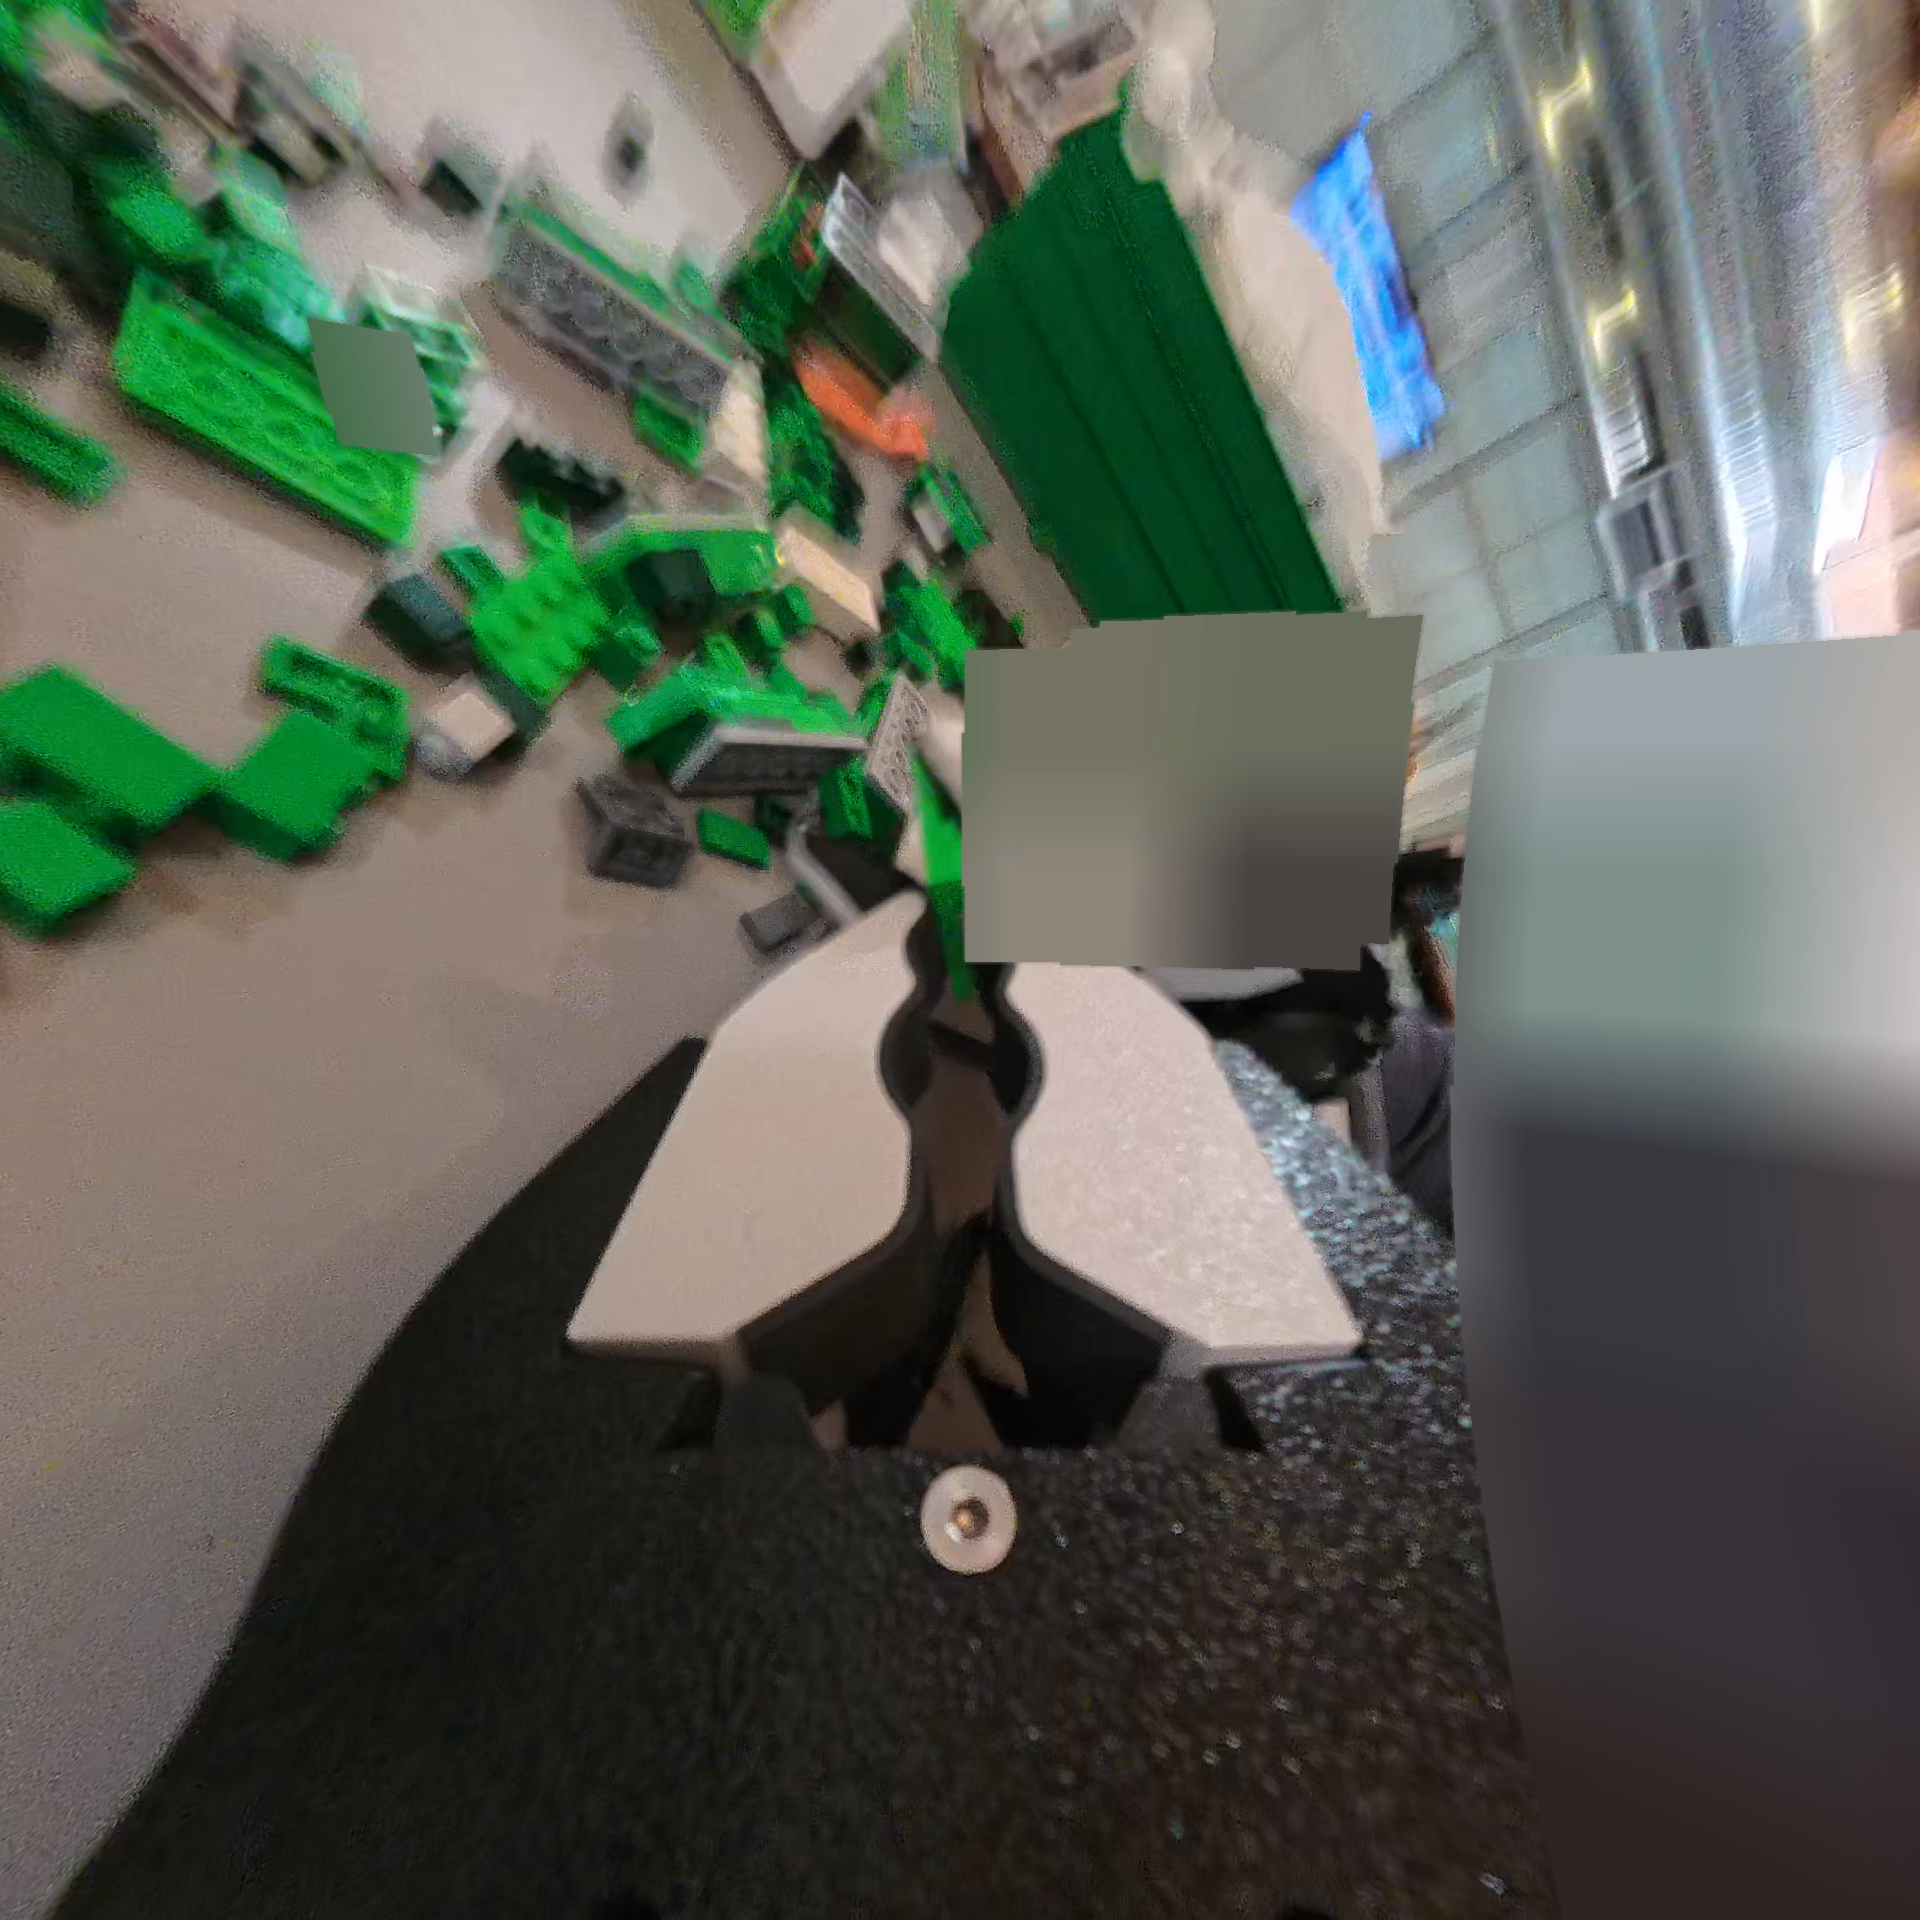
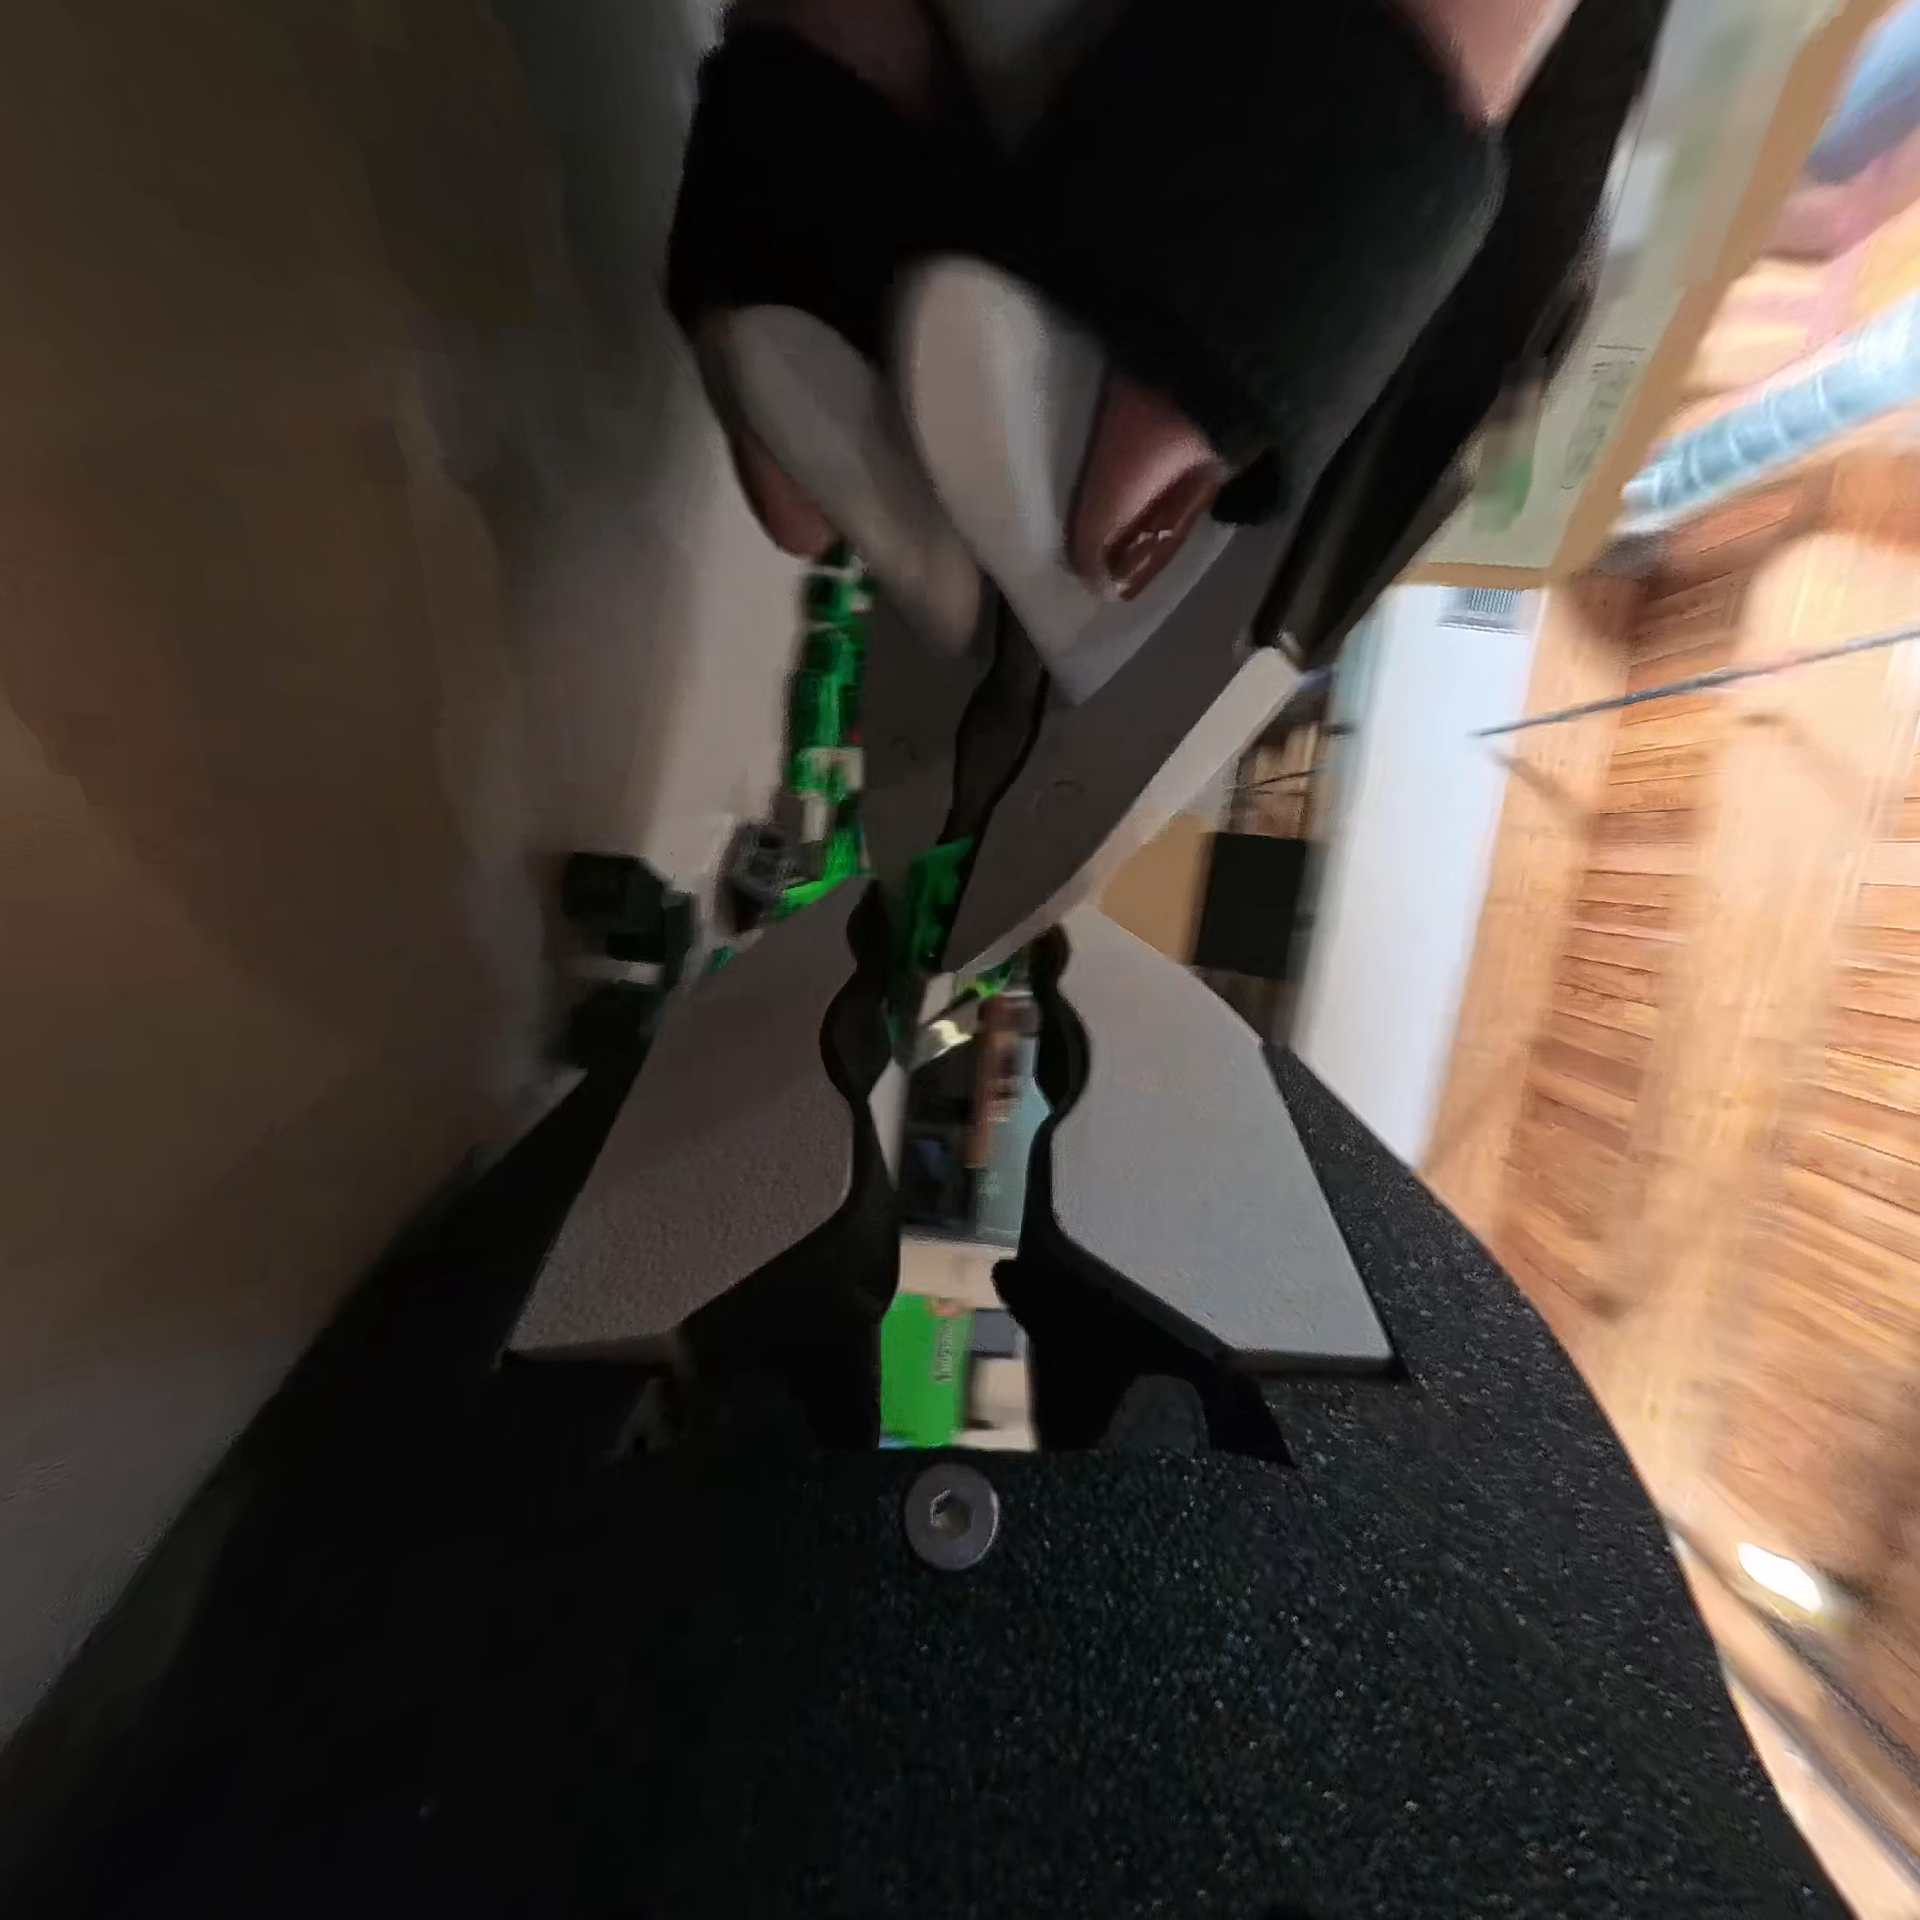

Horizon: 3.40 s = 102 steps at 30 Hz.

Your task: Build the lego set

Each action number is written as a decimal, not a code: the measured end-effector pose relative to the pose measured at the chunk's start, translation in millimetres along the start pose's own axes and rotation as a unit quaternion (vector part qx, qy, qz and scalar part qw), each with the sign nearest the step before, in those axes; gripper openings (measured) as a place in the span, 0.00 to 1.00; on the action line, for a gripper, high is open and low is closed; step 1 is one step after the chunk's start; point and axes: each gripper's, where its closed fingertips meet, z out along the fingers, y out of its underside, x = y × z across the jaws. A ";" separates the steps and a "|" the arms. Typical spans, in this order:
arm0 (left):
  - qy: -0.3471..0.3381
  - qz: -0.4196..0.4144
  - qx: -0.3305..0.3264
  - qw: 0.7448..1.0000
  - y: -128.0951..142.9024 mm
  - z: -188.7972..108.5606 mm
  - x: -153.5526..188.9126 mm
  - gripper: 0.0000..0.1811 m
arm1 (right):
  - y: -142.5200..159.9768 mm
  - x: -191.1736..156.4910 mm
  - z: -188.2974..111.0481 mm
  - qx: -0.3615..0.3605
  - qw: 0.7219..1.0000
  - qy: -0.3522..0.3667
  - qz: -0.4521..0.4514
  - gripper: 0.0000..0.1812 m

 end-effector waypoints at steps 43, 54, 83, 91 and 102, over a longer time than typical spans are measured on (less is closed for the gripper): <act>0.008 0.206 0.089 0.974 -22.6 -13.0 26.0 0.03 | -2.7 26.3 -24.2 0.137 0.801 -0.196 0.550 0.10; -0.013 0.138 0.078 0.987 -19.6 -12.7 13.1 0.03 | 3.2 11.5 -15.7 0.093 0.906 -0.133 0.390 0.04; 0.028 0.089 0.128 0.987 -32.0 -22.0 17.4 0.03 | -4.6 18.5 -16.3 0.089 0.901 -0.135 0.402 0.07; 0.011 0.151 0.090 0.984 -22.3 -10.5 21.1 0.03 | -8.4 22.9 -22.8 0.134 0.821 -0.191 0.521 0.20; -0.079 0.179 0.063 0.979 -20.3 -12.5 -0.3 0.03 | -8.0 10.0 -27.1 0.143 0.835 -0.218 0.485 0.09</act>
